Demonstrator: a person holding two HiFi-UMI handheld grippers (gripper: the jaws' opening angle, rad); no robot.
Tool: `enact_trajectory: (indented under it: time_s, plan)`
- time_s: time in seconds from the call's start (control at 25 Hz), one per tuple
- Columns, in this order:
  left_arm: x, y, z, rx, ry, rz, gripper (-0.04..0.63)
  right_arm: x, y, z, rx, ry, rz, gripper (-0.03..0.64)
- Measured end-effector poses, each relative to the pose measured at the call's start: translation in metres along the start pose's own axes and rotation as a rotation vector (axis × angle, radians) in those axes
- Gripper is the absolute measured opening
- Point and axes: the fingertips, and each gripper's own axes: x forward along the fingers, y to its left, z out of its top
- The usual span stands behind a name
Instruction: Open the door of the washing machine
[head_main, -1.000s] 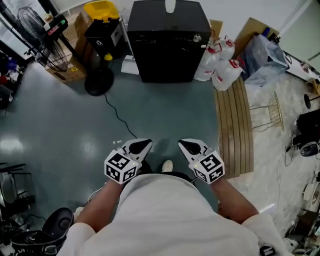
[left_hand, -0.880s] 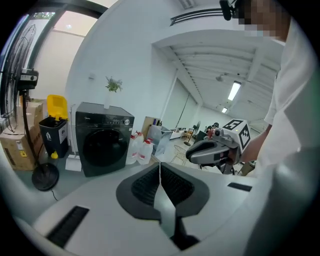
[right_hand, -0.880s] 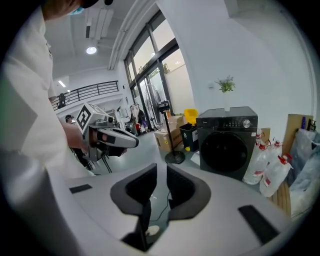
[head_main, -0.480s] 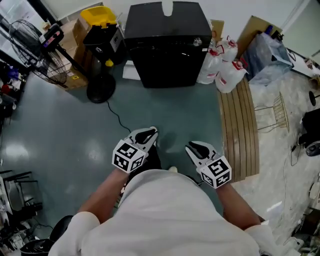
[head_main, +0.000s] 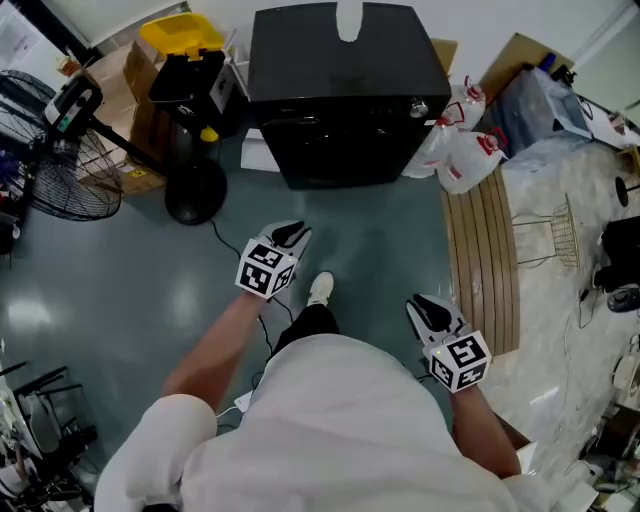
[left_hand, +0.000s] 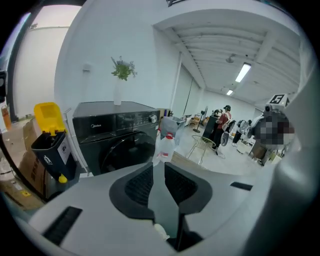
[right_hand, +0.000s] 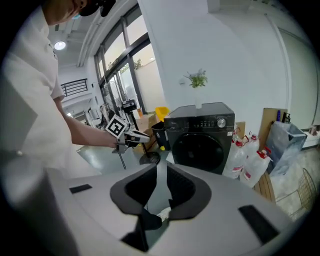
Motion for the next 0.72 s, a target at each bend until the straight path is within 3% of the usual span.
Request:
enact_trajectory:
  time_s: [0.32, 0.72]
  plan:
    - [0.091, 0.137, -0.005, 0.058, 0.110, 0.022, 0.075, 0.057, -0.021, 0.032, 0.023, 0.095, -0.078, 0.071]
    - [0.196, 0.234, -0.021, 0.141, 0.246, 0.029, 0.113, 0.073, -0.056, 0.032, 0.116, 0.208, -0.166, 0.066]
